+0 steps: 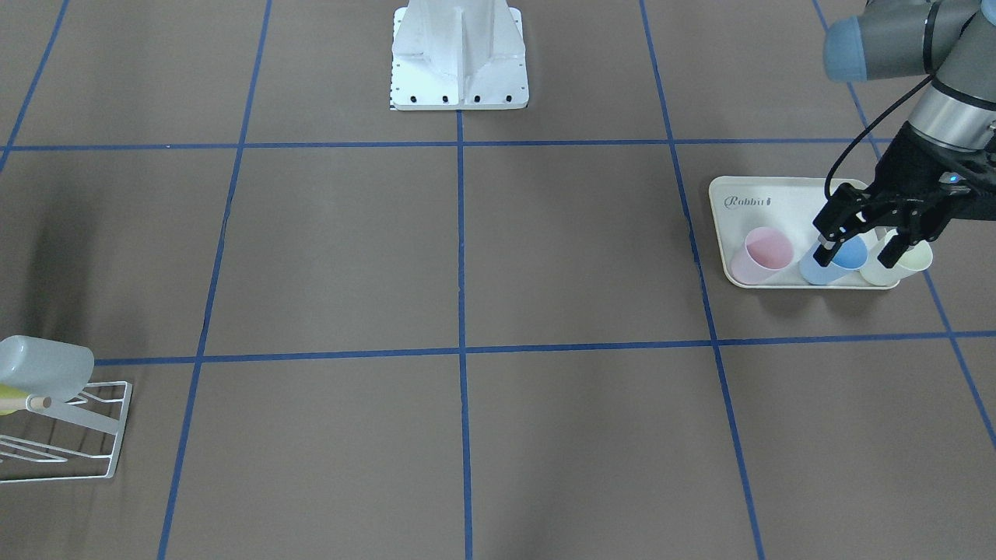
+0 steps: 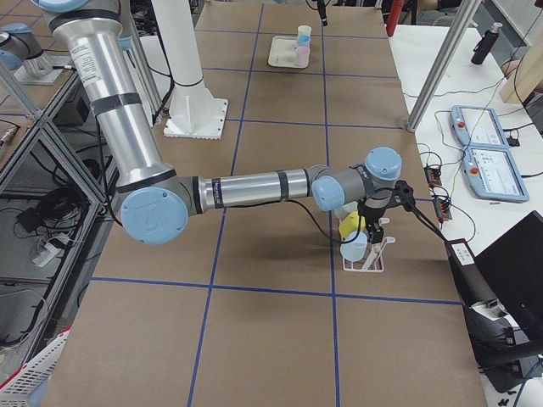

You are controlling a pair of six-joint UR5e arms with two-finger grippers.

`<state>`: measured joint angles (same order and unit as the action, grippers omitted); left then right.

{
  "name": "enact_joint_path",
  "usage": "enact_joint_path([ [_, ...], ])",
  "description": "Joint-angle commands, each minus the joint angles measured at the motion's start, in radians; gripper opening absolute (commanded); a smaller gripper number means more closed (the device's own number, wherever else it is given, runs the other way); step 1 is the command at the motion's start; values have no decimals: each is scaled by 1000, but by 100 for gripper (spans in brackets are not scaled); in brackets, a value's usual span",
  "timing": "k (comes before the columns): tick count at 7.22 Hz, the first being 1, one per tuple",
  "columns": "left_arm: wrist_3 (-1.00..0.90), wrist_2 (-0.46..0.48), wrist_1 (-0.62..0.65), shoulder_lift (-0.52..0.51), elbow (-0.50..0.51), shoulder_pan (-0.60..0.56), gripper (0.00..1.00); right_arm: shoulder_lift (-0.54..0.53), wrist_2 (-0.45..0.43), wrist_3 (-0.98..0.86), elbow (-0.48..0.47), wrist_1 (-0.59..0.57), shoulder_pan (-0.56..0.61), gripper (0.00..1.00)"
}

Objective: Transfer IKEA cup to right arm and place on rack

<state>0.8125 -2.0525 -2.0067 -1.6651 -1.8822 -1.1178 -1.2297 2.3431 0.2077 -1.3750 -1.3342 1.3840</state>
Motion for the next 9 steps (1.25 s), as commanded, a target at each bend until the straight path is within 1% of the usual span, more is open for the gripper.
enact_joint_path([
  [1,-311,3,14,118,32,-63,100,10,39,94,-27,1,-16,99],
  [2,-428,3,61,123,66,-92,100,4,54,96,-45,1,-19,99],
  [3,-511,-11,74,146,118,-96,100,-1,70,94,-53,1,-20,99],
  [4,-504,-43,75,156,162,-88,100,-5,91,94,-52,3,-25,99],
  [5,-507,-142,62,154,228,-88,99,-7,96,94,-53,3,-29,99],
  [6,-506,-181,59,156,239,-89,99,-7,100,94,-62,3,-33,99],
  [8,-507,-181,57,137,312,-86,96,-49,101,93,-111,3,-36,99],
  [9,-516,-181,57,140,327,-88,94,-51,99,93,-113,3,-39,99],
])
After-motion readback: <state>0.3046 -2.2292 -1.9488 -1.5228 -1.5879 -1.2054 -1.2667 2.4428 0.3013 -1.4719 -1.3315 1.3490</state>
